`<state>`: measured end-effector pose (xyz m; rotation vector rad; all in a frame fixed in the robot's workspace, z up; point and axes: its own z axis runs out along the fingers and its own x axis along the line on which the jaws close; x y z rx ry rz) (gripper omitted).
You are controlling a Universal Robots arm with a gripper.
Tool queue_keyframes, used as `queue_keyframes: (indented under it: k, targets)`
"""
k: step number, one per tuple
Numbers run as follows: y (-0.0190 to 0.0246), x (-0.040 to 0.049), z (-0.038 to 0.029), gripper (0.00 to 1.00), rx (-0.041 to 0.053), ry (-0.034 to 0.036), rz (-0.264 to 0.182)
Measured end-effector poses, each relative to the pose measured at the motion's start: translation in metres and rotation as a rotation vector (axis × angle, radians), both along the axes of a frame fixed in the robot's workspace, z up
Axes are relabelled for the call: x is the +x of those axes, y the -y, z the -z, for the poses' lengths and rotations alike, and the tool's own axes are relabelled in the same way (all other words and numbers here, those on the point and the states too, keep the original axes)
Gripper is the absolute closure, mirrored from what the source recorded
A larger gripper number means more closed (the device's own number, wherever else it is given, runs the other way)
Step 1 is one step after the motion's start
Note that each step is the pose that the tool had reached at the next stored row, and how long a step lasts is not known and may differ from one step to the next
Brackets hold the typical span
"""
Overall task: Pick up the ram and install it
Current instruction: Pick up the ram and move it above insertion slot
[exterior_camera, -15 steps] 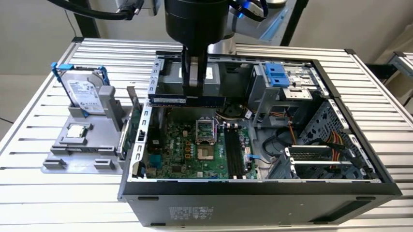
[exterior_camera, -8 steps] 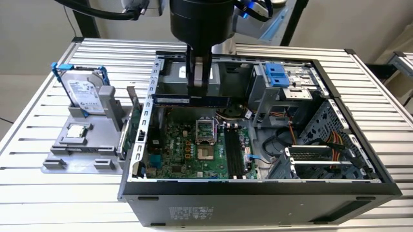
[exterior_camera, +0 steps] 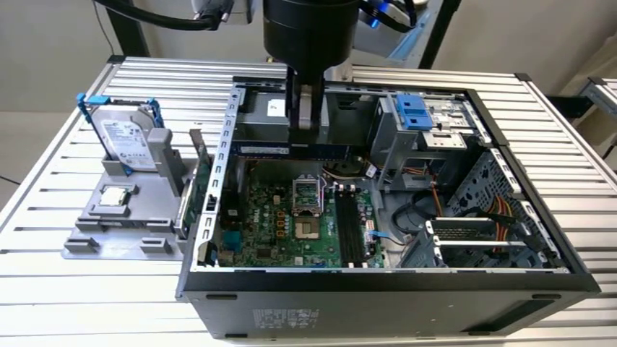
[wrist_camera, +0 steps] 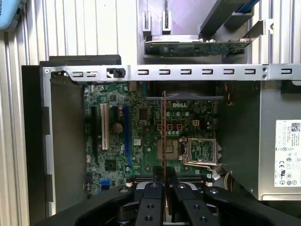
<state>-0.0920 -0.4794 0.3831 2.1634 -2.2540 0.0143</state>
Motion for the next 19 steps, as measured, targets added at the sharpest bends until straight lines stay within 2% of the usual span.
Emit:
queue_keyframes:
  k: [19]
  targets:
    - [0.0, 0.0158, -0.0001, 1.0, -0.0002, -0.0006, 0.0]
